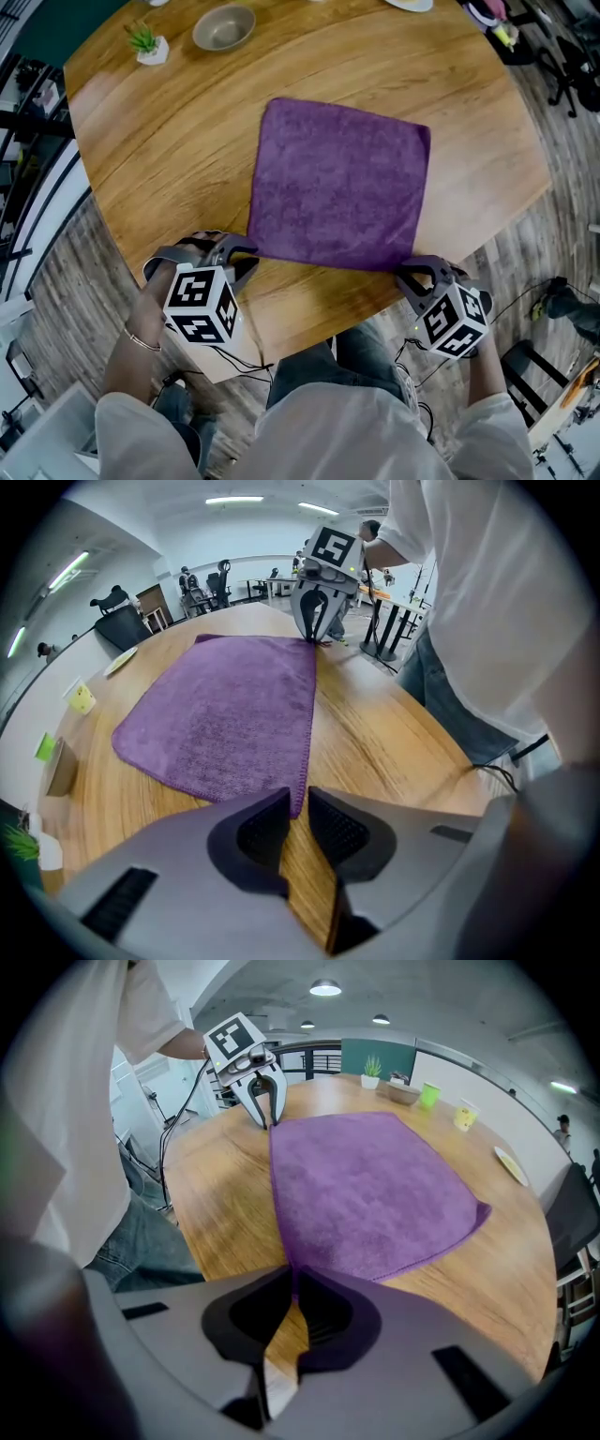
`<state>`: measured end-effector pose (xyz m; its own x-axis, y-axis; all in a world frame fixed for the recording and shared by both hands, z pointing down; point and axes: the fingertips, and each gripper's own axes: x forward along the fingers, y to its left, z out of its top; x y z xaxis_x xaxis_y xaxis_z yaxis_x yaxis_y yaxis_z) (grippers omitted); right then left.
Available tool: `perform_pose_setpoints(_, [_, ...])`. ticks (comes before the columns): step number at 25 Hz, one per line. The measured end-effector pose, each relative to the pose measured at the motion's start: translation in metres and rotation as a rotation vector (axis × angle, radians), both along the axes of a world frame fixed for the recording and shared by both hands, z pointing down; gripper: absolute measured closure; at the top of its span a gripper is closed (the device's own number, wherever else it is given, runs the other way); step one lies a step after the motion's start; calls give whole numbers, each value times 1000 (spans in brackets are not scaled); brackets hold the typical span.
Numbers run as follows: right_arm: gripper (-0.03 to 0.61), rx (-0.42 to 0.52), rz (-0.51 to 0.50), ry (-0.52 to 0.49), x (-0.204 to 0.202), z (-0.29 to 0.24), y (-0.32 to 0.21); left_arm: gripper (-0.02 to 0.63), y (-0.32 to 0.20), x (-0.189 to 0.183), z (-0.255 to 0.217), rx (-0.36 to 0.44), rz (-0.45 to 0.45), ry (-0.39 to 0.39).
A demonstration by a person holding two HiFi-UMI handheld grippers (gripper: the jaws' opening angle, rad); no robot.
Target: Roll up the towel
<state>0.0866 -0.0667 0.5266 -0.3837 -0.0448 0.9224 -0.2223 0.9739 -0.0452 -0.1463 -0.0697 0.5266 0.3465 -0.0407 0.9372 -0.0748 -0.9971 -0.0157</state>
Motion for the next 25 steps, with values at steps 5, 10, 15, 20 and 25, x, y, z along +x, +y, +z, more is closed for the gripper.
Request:
perform_pose_setpoints(5, [555, -19, 5, -3, -1, -1, -2, 560, -2, 0, 0, -33, 2, 4])
perform_pose_setpoints(10, [557, -37, -6, -4, 0, 0, -1, 583, -4, 0, 1, -43, 20, -10])
perform_pose_setpoints(15, [565, -32, -13, -4, -1, -1, 0, 592, -4, 0, -1, -29, -7, 6])
perform_pose_setpoints(20, [568, -57, -13, -11, -2, -4, 15, 595, 12, -2, -5, -53, -71, 47])
perform_pose_setpoints(25, [568, -90, 7, -40, -2, -14, 29, 595, 27, -1, -14, -84, -112, 67])
